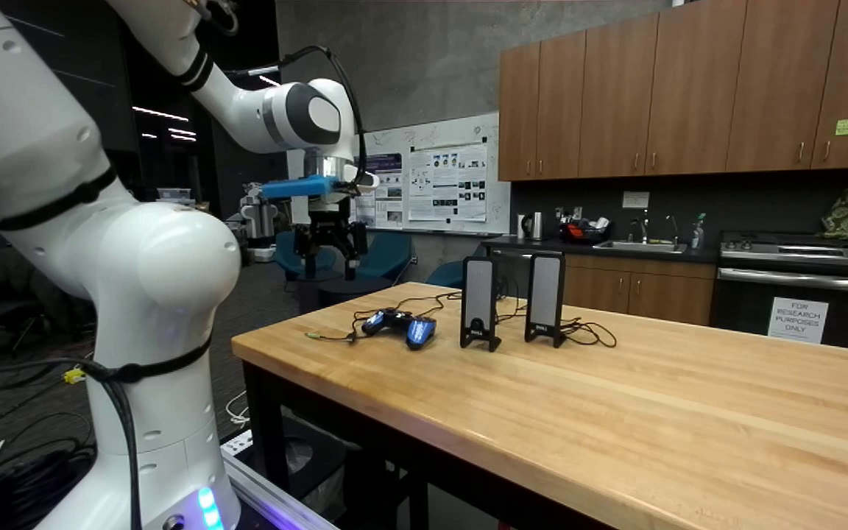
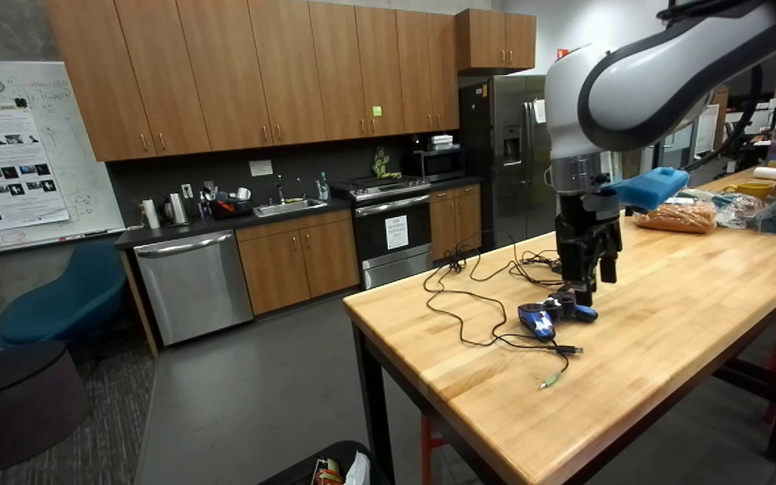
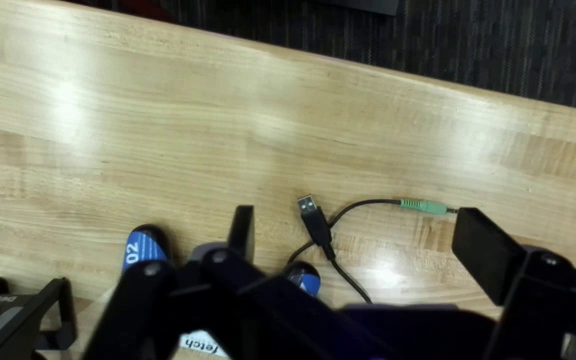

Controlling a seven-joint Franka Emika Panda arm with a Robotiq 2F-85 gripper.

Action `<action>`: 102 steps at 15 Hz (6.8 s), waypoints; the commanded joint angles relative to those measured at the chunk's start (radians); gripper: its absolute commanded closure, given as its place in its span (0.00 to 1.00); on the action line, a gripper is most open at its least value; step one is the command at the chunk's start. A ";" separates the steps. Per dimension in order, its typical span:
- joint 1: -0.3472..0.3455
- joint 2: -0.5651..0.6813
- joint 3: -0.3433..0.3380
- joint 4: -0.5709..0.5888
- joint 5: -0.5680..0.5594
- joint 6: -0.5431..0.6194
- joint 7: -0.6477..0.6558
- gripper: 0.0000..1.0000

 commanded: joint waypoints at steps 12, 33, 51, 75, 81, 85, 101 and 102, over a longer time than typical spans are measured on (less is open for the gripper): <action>0.062 0.088 0.031 -0.019 0.014 0.078 0.007 0.00; 0.170 0.187 -0.007 -0.015 0.006 0.078 -0.440 0.00; 0.256 0.228 -0.006 0.011 0.056 0.092 -1.119 0.00; 0.221 0.311 0.003 0.010 -0.050 0.185 -1.140 0.00; 0.211 0.367 0.000 0.013 -0.056 0.244 -1.175 0.00; 0.209 0.391 0.003 0.012 -0.048 0.271 -1.183 0.00; 0.202 0.403 0.006 0.015 -0.035 0.292 -1.193 1.00; 0.205 0.403 0.009 0.017 -0.035 0.289 -1.193 0.98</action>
